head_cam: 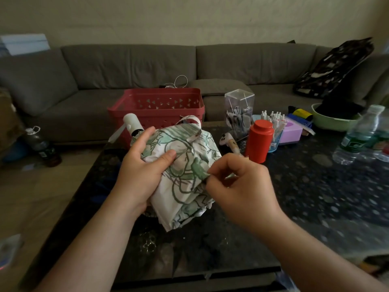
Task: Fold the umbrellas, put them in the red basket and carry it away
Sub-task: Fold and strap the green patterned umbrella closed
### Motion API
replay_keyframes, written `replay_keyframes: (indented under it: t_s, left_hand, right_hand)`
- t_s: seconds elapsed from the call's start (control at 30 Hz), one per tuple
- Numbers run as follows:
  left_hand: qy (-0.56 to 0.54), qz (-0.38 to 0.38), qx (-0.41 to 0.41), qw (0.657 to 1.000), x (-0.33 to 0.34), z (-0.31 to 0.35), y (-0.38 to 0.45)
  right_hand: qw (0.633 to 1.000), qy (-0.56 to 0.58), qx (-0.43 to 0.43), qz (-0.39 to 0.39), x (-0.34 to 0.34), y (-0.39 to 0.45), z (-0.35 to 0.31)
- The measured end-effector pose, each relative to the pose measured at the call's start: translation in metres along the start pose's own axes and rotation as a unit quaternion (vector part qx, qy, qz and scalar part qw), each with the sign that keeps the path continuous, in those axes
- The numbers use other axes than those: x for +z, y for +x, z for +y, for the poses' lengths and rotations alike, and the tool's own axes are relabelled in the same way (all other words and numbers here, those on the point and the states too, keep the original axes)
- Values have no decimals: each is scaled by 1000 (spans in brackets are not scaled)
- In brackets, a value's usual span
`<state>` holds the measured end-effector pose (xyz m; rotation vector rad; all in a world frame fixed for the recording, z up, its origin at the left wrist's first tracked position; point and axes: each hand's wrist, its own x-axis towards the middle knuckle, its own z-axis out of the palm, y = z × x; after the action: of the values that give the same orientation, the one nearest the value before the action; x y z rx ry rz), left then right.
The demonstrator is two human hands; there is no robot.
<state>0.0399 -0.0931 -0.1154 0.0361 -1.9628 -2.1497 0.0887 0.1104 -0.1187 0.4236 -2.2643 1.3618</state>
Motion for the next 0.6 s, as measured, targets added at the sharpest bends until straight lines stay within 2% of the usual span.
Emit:
replay_keyframes:
  t_s: [0.1,0.13,0.17,0.23,0.37,0.47,0.6]
  left_hand:
    - [-20,0,-19,1000,-3,-1,1]
    - [-18,-6,-16,1000,-4,0,1]
    - [-11,-16,-9,1000,-5,1,1]
    - [9,-42,8,999,-7,4,-1]
    - [40,-110,41,992,-7,7,-9]
    - [63,-149,73,984,-5,8,-13]
    - [92,-174,103,975,-5,6,-14]
  right_hand:
    - [992,-57,-110,-17,-1,2,1]
    - [992,-42,-111,-42,-5,4,3]
    - [995,0,-73,-72,-10,7,3]
    - [986,119,57,-100,-19,13,2]
    - [945,241,213,-57,-28,28,4]
    - [919,302,241,-81,-30,31,7]
    - [912,330,208,-124,-36,30,9]
